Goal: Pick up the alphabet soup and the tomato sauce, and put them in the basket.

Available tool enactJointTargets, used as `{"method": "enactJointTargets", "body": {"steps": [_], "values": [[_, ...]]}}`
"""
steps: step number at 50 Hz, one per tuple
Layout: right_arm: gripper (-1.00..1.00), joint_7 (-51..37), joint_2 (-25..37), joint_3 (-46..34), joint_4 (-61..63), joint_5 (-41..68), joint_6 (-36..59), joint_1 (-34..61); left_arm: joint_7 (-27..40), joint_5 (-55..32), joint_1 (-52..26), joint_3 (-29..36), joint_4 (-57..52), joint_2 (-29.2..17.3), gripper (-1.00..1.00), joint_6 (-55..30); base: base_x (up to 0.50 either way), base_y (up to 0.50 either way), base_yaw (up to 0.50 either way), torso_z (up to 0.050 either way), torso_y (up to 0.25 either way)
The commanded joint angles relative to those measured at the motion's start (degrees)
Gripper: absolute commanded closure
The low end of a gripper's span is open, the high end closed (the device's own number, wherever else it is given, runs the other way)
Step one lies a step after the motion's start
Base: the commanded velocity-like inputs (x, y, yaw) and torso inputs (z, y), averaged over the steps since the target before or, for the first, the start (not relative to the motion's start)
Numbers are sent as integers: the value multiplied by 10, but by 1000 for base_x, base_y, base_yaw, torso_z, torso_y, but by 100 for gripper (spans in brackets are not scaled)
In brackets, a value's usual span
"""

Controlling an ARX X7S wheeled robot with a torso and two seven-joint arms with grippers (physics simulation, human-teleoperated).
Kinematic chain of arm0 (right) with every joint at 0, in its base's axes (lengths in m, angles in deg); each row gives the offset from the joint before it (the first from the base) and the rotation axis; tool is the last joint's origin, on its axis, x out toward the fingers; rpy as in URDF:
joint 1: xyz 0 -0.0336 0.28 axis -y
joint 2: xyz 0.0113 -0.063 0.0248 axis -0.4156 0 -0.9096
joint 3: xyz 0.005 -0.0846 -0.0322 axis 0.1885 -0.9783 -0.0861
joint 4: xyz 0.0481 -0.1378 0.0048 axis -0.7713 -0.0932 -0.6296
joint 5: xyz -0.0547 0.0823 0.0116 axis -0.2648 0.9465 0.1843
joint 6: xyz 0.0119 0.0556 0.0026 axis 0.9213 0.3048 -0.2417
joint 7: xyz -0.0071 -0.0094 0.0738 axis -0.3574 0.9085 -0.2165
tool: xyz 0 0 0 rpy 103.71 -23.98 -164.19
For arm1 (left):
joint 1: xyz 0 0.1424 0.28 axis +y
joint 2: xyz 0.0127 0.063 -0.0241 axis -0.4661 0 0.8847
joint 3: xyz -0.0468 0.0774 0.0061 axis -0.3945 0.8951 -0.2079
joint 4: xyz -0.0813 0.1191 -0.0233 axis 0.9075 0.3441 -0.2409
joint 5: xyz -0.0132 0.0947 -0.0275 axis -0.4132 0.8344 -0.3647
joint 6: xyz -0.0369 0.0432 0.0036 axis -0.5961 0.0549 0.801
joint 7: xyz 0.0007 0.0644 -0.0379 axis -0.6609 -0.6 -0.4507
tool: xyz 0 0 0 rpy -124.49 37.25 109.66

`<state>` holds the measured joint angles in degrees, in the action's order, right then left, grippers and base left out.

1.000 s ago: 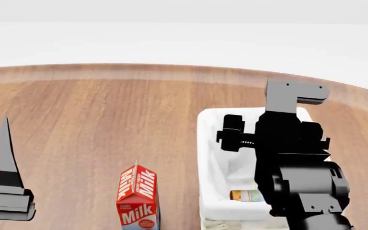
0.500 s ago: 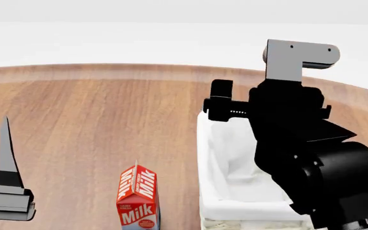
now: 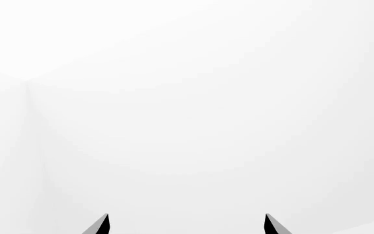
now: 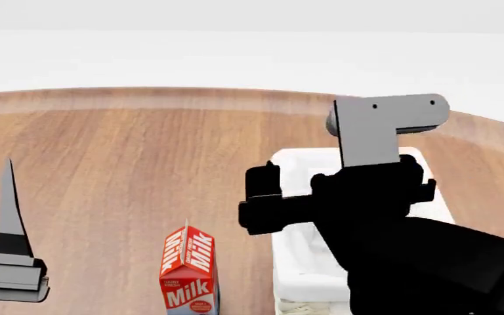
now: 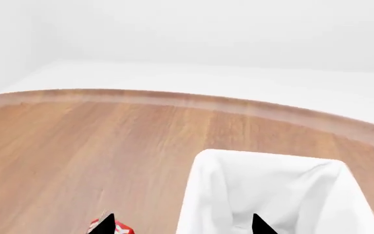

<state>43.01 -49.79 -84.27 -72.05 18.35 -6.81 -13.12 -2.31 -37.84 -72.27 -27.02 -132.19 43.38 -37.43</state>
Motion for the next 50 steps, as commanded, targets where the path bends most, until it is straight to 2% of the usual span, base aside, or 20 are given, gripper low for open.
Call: {"method": "enactJointTargets", "body": {"steps": [1,4,9,21,26,30,33,36,38,40,41,43,50], "values": [[-100,-74,35,17,151,133,57,-49,1,0,0,3,0,0,-100,1,0,0,0,0,0],[-100,-67,42,14,185,124,49,-81,2,0,2,5,1,-1,-100,1,0,0,0,0,0],[-100,-128,49,14,220,213,62,-79,3,0,3,5,-2,-1,-100,0,0,0,0,0,0],[-100,-169,63,-15,299,274,69,-132,4,-2,4,5,-1,-2,-100,2,0,0,0,0,0],[-100,-176,65,-23,316,285,69,-144,3,-3,1,4,-7,-3,-100,-7,0,0,0,0,0],[-100,-148,65,-32,324,258,76,-173,3,-3,0,5,-5,-3,-100,-6,0,0,0,0,0],[-100,-167,68,-41,326,283,75,-168,4,-5,0,5,-2,-3,-100,-4,0,0,0,0,0],[-100,-129,66,-46,336,236,82,-207,4,-5,-1,6,-1,-3,-100,-5,0,0,0,0,0],[-100,-162,69,-58,339,280,80,-192,4,-5,-2,5,-2,-3,-100,-6,0,0,0,0,0],[-100,-128,67,-57,345,235,83,-219,4,-5,-2,5,-4,-4,-100,-7,0,0,0,0,0],[-100,-151,69,-62,343,269,79,-204,5,-5,-1,5,-5,-4,-100,-7,0,0,0,0,0],[-100,-114,67,-64,350,217,83,-233,6,-4,1,6,-4,-4,-100,-5,0,0,0,0,0],[-100,-155,75,-79,345,261,78,-236,7,-5,1,5,-5,-5,-100,-7,0,0,0,0,0]]}}
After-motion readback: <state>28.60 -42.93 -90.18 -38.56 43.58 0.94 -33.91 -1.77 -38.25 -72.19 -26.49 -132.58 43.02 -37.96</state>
